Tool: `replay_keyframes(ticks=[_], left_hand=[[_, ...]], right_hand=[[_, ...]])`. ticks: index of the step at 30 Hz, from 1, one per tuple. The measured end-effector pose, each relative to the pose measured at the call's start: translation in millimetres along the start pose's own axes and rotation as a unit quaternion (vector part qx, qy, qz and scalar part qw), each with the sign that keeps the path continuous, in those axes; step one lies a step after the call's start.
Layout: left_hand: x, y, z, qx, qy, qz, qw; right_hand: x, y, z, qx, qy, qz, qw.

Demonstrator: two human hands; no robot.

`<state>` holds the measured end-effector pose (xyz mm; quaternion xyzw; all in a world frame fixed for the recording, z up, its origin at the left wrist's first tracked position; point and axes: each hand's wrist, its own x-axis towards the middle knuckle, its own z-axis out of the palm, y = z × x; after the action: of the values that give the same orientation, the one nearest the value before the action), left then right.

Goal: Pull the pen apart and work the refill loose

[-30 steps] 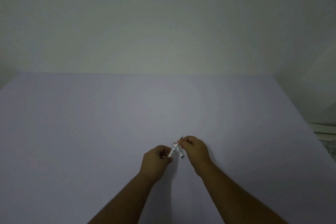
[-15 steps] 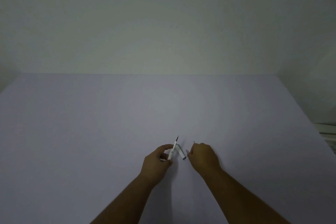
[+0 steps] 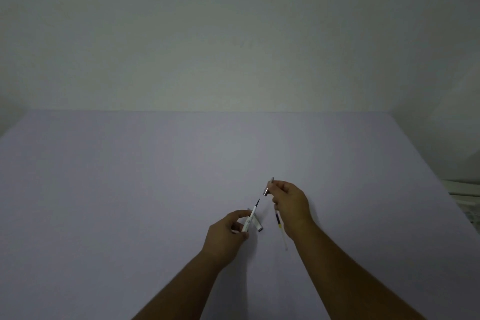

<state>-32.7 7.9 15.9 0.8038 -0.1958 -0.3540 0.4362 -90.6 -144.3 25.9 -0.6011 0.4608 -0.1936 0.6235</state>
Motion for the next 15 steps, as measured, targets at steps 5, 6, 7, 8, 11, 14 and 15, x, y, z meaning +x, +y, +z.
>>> replay_keyframes(ticks=[5, 6, 7, 8, 11, 14, 15], left_hand=[[-2, 3, 0, 0.001, 0.002, 0.007, 1.000], [-2, 4, -1, 0.003, 0.003, 0.008, 1.000], [-2, 4, -1, 0.004, 0.004, 0.008, 1.000], [-2, 5, 0, 0.005, 0.004, 0.008, 1.000], [-3, 6, 0, 0.009, 0.004, 0.012, 1.000], [-5, 7, 0, 0.008, 0.003, 0.015, 1.000], [-5, 7, 0, 0.009, 0.002, 0.017, 1.000]], right_hand=[[-5, -3, -1, 0.004, -0.006, -0.008, 1.000], [-7, -3, -1, 0.001, -0.009, -0.009, 1.000], [-8, -4, -1, 0.000, -0.013, -0.010, 1.000], [-8, -4, -2, 0.001, -0.019, -0.011, 1.000], [-11, -3, -2, 0.010, -0.019, -0.013, 1.000], [-11, -4, -4, 0.024, 0.006, -0.017, 1.000], [-11, -4, -5, 0.024, 0.012, -0.019, 0.999]])
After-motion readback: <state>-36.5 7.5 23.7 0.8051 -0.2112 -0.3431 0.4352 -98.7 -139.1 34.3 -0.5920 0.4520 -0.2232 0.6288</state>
